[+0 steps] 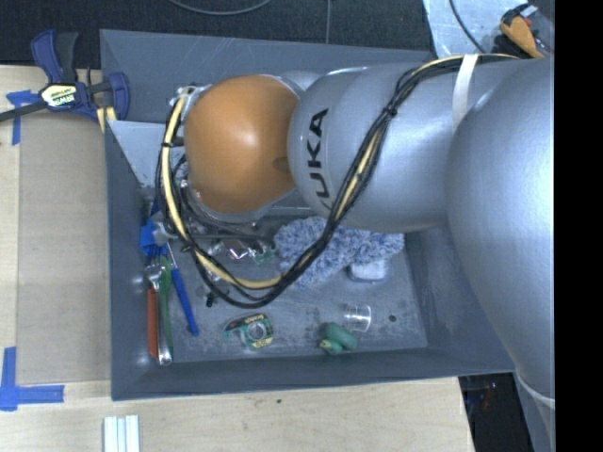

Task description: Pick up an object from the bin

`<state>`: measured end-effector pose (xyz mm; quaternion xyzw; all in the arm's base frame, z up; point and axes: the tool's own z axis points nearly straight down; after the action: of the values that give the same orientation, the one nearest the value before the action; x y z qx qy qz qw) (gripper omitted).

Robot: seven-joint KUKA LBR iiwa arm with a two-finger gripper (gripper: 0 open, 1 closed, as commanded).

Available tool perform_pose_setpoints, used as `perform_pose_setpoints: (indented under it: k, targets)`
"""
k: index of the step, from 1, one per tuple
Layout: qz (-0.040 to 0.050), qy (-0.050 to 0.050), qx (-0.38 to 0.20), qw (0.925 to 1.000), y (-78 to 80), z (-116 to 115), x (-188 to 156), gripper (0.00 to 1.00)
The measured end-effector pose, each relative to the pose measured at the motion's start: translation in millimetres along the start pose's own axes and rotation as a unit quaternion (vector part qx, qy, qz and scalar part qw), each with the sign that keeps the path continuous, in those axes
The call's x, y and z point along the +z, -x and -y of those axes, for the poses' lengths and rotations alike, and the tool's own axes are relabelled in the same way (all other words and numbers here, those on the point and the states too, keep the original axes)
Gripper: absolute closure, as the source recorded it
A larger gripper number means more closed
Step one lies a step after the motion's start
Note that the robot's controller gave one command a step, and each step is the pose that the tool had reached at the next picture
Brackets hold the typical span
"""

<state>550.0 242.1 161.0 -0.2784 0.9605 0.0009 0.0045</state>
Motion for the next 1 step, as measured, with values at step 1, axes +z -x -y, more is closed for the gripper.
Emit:
perform_pose_setpoints:
  k: [1]
  targets:
    - [-0.0052, 0.002, -0.153, 0.9882, -24.6, -15.4, 60.7, 0.0]
